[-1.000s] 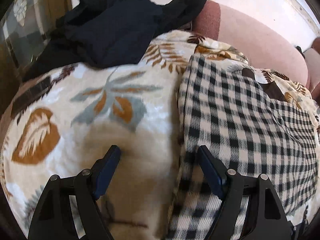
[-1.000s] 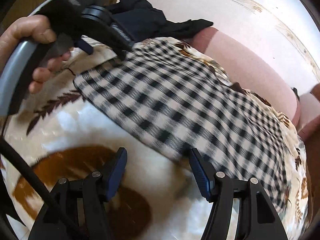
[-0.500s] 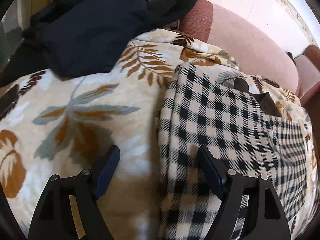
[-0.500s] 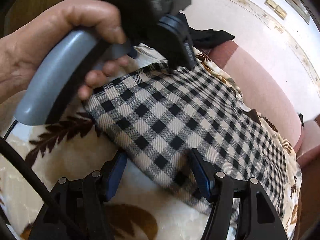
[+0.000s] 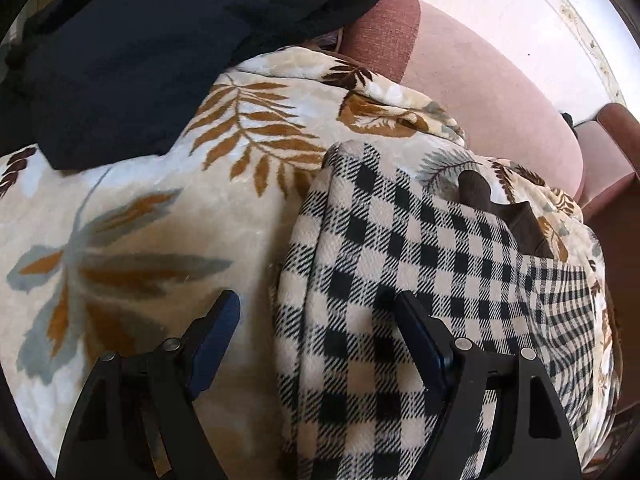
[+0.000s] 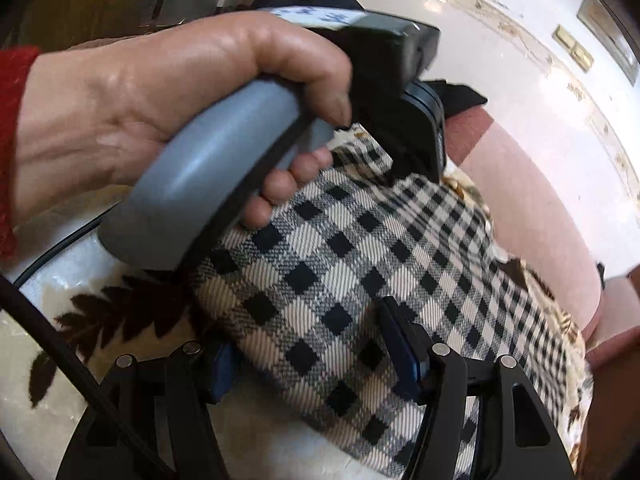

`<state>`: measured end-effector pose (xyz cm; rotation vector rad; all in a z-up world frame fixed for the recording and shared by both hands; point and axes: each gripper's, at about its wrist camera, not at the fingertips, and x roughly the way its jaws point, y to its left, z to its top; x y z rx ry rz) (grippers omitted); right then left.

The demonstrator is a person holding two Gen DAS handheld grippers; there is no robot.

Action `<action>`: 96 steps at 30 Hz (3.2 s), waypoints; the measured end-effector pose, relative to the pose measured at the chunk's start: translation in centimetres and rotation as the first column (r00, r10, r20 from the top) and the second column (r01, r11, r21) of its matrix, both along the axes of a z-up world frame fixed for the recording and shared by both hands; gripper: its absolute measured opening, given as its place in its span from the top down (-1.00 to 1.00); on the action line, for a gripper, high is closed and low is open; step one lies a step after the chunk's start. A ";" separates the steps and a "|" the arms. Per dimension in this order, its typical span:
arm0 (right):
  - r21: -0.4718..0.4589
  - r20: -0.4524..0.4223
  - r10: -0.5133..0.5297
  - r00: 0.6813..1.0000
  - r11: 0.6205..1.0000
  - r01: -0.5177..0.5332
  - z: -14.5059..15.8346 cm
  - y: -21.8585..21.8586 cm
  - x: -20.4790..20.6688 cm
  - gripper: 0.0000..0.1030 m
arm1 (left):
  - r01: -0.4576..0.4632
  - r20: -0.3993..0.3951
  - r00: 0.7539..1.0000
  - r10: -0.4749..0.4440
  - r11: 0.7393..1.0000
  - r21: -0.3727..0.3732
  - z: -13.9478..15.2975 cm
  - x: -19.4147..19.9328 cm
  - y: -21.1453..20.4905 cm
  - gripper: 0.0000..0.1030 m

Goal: Fold large clothes

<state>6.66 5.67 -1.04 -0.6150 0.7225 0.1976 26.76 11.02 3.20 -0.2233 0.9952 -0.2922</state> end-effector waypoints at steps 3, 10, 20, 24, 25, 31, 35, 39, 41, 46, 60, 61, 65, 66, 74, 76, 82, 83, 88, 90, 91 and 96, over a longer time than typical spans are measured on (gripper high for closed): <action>-0.010 0.009 0.005 1.000 1.000 -0.005 -0.1 0.5 0.0 -0.32 | 0.015 0.000 1.000 -0.015 1.000 -0.008 -0.1 0.5 -0.2 -0.53; -0.017 0.008 0.005 1.000 1.000 -0.005 -0.2 1.3 1.0 -0.31 | 0.076 -0.010 0.997 -0.076 0.996 -0.042 -0.2 1.2 -0.6 -0.54; 0.006 0.039 -0.003 0.999 1.000 0.002 1.0 1.2 0.7 0.60 | 0.071 -0.076 0.993 -0.089 0.973 -0.217 1.0 0.9 0.6 0.78; 0.095 0.034 -0.038 0.999 0.995 0.034 3.2 -0.1 0.2 0.63 | 0.068 -0.032 0.997 -0.075 0.982 -0.175 3.7 -0.7 -0.4 0.79; 0.112 0.040 -0.041 0.998 0.993 0.036 3.9 -0.5 -0.1 0.63 | 0.069 -0.026 0.997 -0.074 0.984 -0.164 4.4 -1.2 -0.8 0.79; 0.179 0.098 -0.067 0.993 0.983 0.049 7.1 -3.7 -2.4 0.65 | 0.063 -0.027 0.997 -0.067 0.989 -0.136 8.4 -2.3 -3.1 0.79; 0.258 0.125 -0.128 0.984 0.962 0.092 9.5 -7.3 -3.6 0.66 | 0.097 0.003 0.995 -0.098 0.989 -0.112 11.5 -3.0 -7.1 0.79; 0.325 0.129 -0.194 0.973 0.935 0.143 11.3 -12.3 -4.4 0.67 | 0.170 0.044 0.985 -0.168 0.984 -0.049 13.6 -5.2 -13.9 0.79; 0.352 0.122 -0.232 0.965 0.919 0.177 11.7 -14.9 -4.9 0.67 | 0.209 0.051 0.977 -0.207 0.977 -0.030 13.8 -6.4 -17.6 0.79; 0.438 0.062 -0.343 0.937 0.853 0.283 12.0 -22.0 -6.2 0.66 | 0.311 0.049 0.949 -0.313 0.949 0.049 12.5 -9.2 -28.0 0.79; 0.625 -0.228 -0.490 0.842 0.589 0.512 7.4 -34.8 -6.3 0.66 | 0.387 -0.064 0.922 -0.382 0.917 0.102 6.7 -8.9 -39.7 0.71; 0.638 -0.255 -0.490 0.833 0.563 0.526 7.1 -35.6 -6.4 0.67 | 0.393 -0.071 0.919 -0.387 0.916 0.088 6.6 -9.0 -39.8 0.66; 0.642 -0.317 -0.503 0.804 0.511 0.572 5.9 -37.3 -6.7 0.69 | 0.415 -0.052 0.909 -0.414 0.910 0.000 7.9 -9.9 -39.2 0.45; 0.636 -0.331 -0.510 0.794 0.501 0.587 5.6 -37.7 -6.7 0.69 | 0.415 -0.036 0.909 -0.415 0.910 -0.003 8.5 -10.3 -38.8 0.40; 0.646 -0.393 -0.550 0.737 0.405 0.647 6.2 -41.0 -8.6 0.53 | 0.379 0.091 0.915 -0.394 0.913 0.149 10.3 -15.1 -32.4 -0.03; 0.672 -0.373 -0.564 0.736 0.383 0.634 7.3 -42.1 -9.4 0.44 | 0.362 0.085 0.921 -0.379 0.917 0.166 9.3 -16.2 -30.6 -0.04; 0.707 -0.248 -0.685 0.685 0.356 0.611 10.0 -45.3 -10.1 0.35 | 0.325 -0.016 0.946 -0.325 0.940 0.106 4.7 -18.2 -26.9 -0.03; 0.720 -0.248 -0.674 0.696 0.353 0.598 10.0 -45.5 -9.8 0.34 | 0.326 -0.029 0.946 -0.324 0.940 0.103 3.9 -18.6 -26.8 -0.03; 0.792 -0.332 -0.482 0.811 0.324 0.517 8.5 -44.4 -6.4 0.34 | 0.317 0.015 0.945 -0.326 0.929 0.190 2.2 -21.0 -27.4 -0.05; 0.768 -0.376 -0.441 0.815 0.343 0.540 7.5 -43.3 -5.3 0.34 | 0.312 0.025 0.946 -0.324 0.927 0.208 2.1 -21.5 -27.6 -0.09; 0.743 -0.399 -0.435 0.807 0.362 0.563 6.9 -42.7 -4.8 0.34 | 0.308 0.029 0.947 -0.321 0.927 0.213 2.0 -21.7 -27.7 -0.10; 0.599 -0.500 -0.477 0.723 0.413 0.686 4.0 -42.5 -4.1 0.32 | 0.317 0.040 0.942 -0.333 0.922 0.223 1.4 -23.2 -27.5 -0.14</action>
